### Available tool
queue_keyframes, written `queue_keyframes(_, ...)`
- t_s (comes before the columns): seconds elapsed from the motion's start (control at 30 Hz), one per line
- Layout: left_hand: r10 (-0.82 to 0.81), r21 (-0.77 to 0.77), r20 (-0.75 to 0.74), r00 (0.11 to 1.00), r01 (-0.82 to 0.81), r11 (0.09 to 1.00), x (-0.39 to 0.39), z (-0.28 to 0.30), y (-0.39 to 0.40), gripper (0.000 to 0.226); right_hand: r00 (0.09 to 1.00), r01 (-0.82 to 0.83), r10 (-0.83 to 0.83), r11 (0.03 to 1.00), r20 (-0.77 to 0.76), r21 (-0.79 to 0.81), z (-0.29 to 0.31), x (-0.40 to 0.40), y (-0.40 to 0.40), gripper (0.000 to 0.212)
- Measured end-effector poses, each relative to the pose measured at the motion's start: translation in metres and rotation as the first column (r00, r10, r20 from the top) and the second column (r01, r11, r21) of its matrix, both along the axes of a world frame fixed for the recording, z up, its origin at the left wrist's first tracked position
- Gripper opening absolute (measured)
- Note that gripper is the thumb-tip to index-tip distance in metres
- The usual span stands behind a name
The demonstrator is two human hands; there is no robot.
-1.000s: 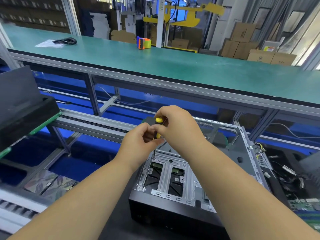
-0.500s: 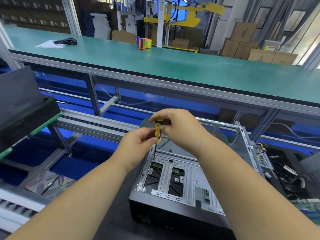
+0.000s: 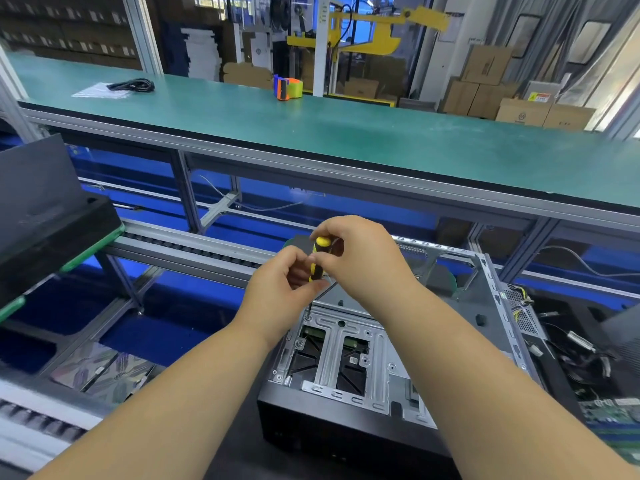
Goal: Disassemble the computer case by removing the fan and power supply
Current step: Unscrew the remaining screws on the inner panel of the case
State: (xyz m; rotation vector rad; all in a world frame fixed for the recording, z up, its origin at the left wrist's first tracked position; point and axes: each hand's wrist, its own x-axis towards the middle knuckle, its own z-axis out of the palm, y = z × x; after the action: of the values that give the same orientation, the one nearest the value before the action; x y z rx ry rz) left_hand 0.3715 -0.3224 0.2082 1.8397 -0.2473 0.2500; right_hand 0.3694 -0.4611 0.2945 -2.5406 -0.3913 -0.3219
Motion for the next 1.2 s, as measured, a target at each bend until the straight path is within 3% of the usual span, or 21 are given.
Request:
queue_keyframes(0.1, 0.004, -0.007, -0.003, 1.0, -0.004, 1.0, 0.0, 0.001, -0.001, 0.023, 0.997, -0.029, 0.03, 0.999, -0.078, 0.015, 0.005, -0.002, 0.001, 0.03)
queue_keyframes(0.37, -0.19, -0.11, -0.101, 0.977, 0.178, 0.978, -0.006, 0.001, 0.007, 0.03, 0.981, -0.113, 0.114, 0.993, -0.157, 0.019, 0.01, -0.002, -0.002, 0.038)
queue_keyframes(0.57, -0.11, -0.091, -0.088, 0.99, 0.102, 0.991, -0.003, 0.001, 0.007, 0.023, 0.982, -0.121, 0.127, 0.991, -0.136, 0.053, 0.004, -0.002, -0.002, 0.04)
queue_keyframes(0.8, -0.06, -0.019, -0.013, 0.998, 0.06, 0.998, -0.002, -0.002, -0.001, 0.014, 0.999, 0.035, -0.034, 0.993, -0.015, 0.11, -0.01, -0.003, -0.001, 0.028)
queue_keyframes(0.97, -0.017, 0.002, -0.005, 1.0, 0.017, 1.0, 0.001, -0.001, -0.005, 0.023, 0.999, 0.012, -0.006, 0.987, -0.037, 0.163, -0.009, -0.006, 0.0, 0.023)
queue_keyframes(1.1, -0.117, -0.041, -0.055, 0.992, 0.114, 0.993, 0.002, 0.0, 0.003, 0.014, 0.997, -0.025, 0.034, 0.992, -0.073, 0.12, -0.005, -0.005, -0.004, 0.029)
queue_keyframes(1.2, -0.207, -0.07, -0.112, 0.972, 0.2, 0.977, 0.002, -0.001, 0.01, 0.026, 0.993, -0.049, 0.06, 0.994, -0.105, 0.1, -0.002, -0.003, -0.009, 0.031)
